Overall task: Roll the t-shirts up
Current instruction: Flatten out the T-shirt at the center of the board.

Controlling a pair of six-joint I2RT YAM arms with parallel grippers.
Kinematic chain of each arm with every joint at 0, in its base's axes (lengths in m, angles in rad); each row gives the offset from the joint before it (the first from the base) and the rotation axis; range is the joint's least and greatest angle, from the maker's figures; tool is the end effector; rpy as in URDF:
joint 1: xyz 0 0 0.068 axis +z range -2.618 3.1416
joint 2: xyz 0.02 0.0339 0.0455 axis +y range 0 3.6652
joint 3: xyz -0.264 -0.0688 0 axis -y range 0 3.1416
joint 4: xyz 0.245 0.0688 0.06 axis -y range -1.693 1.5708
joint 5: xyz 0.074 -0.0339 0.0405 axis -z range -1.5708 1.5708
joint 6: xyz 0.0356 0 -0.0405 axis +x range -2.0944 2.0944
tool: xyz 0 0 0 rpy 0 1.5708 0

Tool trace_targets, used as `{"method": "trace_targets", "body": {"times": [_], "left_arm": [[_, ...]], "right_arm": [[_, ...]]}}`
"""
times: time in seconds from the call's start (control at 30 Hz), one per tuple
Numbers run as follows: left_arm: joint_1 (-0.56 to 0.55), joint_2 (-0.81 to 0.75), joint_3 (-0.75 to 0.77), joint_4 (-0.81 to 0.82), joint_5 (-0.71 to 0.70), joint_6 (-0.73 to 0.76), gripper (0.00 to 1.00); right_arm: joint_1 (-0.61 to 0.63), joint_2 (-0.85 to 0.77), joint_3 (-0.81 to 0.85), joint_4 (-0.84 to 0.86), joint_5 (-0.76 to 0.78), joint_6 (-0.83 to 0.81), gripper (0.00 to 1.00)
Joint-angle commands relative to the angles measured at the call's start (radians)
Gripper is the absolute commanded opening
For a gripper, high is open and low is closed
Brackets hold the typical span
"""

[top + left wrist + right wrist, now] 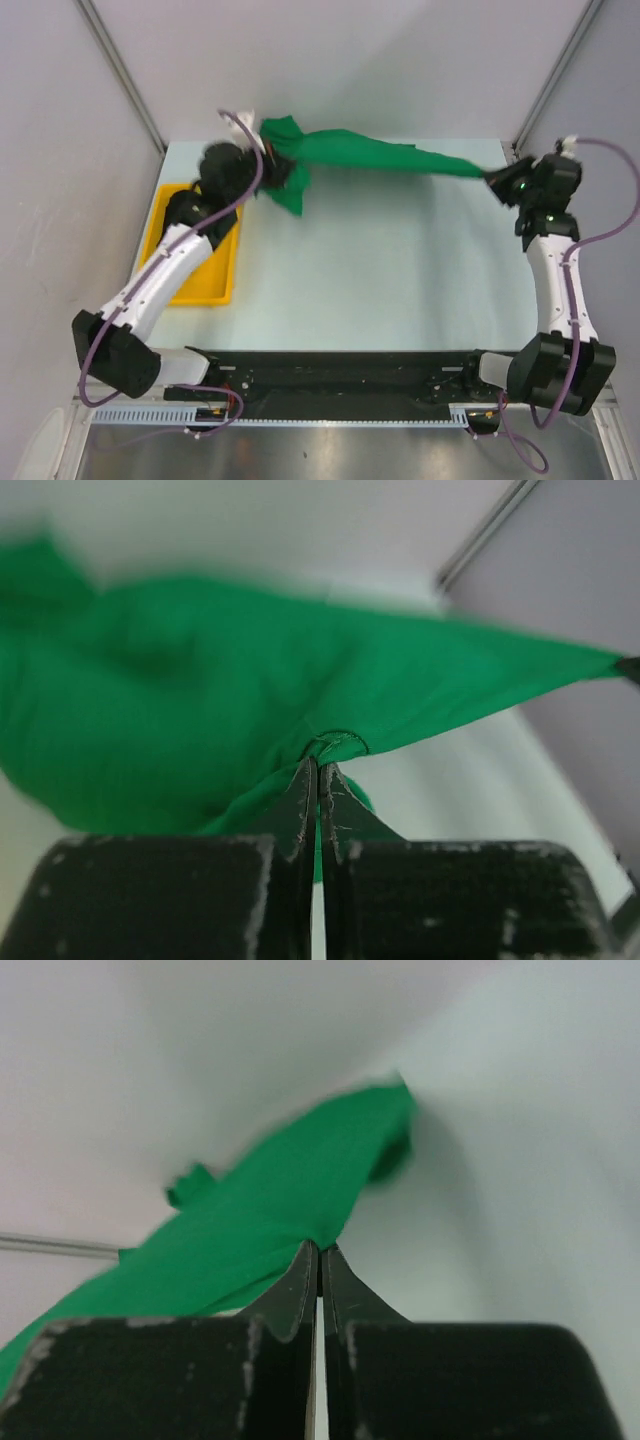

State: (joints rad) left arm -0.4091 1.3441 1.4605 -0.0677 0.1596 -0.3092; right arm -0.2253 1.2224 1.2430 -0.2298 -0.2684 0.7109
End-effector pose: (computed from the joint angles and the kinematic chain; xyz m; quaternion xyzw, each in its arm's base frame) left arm 0.2785 -0.1269 0.4641 0.0920 0.6837 -0.3052 0.6564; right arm 0.2746 -0.0532 0.4042 0.2723 0.7252 0.2509 0.5805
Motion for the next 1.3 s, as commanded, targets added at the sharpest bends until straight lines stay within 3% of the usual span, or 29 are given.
{"method": "trace_targets", "body": {"times": [0.0,0.07,0.23,0.33,0.43,0.57,0.7,0.87,0.9,0.93,0.97,1.0,1.03,1.07,1.17,1.27], "left_arm": [[-0.007,-0.092,-0.463,-0.041,-0.107,-0.286,0.00],[-0.020,-0.141,-0.645,-0.021,-0.121,-0.336,0.00],[-0.030,-0.145,-0.825,0.012,-0.098,-0.384,0.01],[-0.034,-0.109,-0.806,-0.012,-0.071,-0.360,0.06],[-0.048,-0.030,-0.714,-0.084,-0.042,-0.302,0.02],[-0.189,0.055,-0.629,-0.168,-0.107,-0.242,0.00],[-0.278,0.055,-0.687,-0.138,-0.118,-0.291,0.00],[-0.382,0.037,-0.744,-0.155,-0.120,-0.318,0.00],[-0.393,0.024,-0.752,-0.164,-0.117,-0.318,0.01],[-0.407,0.006,-0.765,-0.185,-0.114,-0.318,0.02],[-0.408,-0.029,-0.772,-0.198,-0.108,-0.311,0.05],[-0.410,-0.051,-0.773,-0.210,-0.097,-0.301,0.14],[-0.408,-0.072,-0.766,-0.243,-0.104,-0.294,0.22],[-0.407,-0.103,-0.753,-0.260,-0.118,-0.277,0.44],[-0.375,-0.112,-0.657,-0.319,-0.195,-0.237,0.63],[-0.281,-0.099,-0.586,-0.319,-0.186,-0.228,0.65]], "right_arm": [[-0.013,-0.026,-0.274,-0.066,0.052,-0.059,0.00],[-0.016,-0.003,-0.402,-0.074,0.090,-0.100,0.00],[-0.084,0.115,-0.537,-0.048,0.039,-0.148,0.00],[-0.121,0.175,-0.556,-0.048,0.014,-0.166,0.00],[-0.150,0.178,-0.559,-0.074,0.027,-0.157,0.00],[-0.254,0.106,-0.562,-0.132,0.060,-0.133,0.00],[-0.341,-0.007,-0.563,-0.215,0.130,-0.129,0.00],[-0.359,-0.112,-0.568,-0.279,0.169,-0.163,0.00],[-0.353,-0.116,-0.568,-0.286,0.166,-0.171,0.06],[-0.348,-0.121,-0.567,-0.289,0.163,-0.188,0.22],[-0.347,-0.141,-0.565,-0.289,0.164,-0.195,0.29],[-0.336,-0.153,-0.560,-0.287,0.172,-0.200,0.36],[-0.283,-0.168,-0.559,-0.248,0.179,-0.203,0.57],[-0.245,-0.176,-0.544,-0.221,0.182,-0.208,0.64],[-0.019,-0.126,-0.457,-0.113,0.267,-0.208,0.77],[0.148,0.056,-0.357,0.059,0.363,-0.260,0.74]]}}
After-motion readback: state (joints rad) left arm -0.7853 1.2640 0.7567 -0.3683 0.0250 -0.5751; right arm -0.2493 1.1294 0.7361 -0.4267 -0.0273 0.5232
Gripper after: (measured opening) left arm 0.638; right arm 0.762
